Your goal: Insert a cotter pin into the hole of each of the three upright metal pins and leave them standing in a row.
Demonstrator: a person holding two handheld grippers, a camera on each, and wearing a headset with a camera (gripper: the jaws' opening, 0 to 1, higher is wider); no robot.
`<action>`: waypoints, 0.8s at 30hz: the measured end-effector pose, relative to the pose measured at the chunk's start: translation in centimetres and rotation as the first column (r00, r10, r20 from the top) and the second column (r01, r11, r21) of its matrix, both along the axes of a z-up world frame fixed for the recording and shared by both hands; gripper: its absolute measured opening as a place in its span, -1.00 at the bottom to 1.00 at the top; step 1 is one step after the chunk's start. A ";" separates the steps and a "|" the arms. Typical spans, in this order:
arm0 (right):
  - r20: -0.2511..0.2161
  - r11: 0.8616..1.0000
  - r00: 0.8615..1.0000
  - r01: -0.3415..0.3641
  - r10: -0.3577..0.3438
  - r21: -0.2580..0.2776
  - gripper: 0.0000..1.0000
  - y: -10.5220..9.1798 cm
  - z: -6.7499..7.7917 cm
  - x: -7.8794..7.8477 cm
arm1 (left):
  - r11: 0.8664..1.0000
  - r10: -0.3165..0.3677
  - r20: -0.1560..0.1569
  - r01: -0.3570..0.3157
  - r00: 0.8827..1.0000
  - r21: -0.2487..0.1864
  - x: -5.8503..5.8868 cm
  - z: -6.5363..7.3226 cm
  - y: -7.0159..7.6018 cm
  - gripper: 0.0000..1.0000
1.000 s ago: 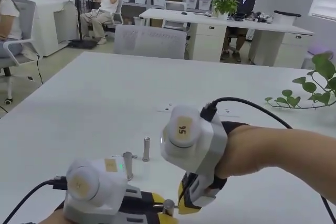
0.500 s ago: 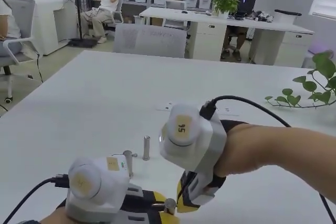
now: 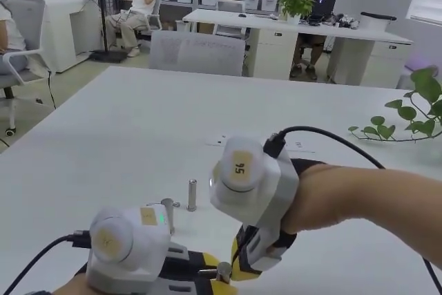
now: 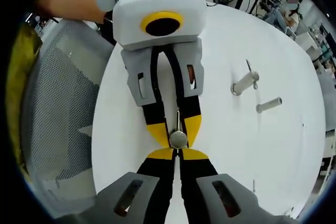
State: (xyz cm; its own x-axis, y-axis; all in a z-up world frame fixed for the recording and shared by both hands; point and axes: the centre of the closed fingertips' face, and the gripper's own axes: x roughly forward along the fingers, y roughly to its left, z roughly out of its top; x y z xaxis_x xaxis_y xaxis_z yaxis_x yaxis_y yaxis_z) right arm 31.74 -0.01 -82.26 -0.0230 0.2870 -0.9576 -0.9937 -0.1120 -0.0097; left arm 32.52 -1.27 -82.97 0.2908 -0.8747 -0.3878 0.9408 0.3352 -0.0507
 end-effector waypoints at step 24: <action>-0.018 0.997 1.000 0.026 -0.025 0.066 -0.72 -0.6 0.2 0.0 | 1.000 0.006 -0.031 -0.006 0.999 -0.017 -0.1 -0.2 -0.1 -0.65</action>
State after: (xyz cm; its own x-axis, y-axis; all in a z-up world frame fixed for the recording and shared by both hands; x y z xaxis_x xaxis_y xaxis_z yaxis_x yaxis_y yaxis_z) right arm 31.76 -0.59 -82.04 -0.0313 0.3508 -0.9359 -0.9963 -0.0860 0.0011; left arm 32.47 -1.41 -83.16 0.2842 -0.8795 -0.3817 0.9366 0.3398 -0.0856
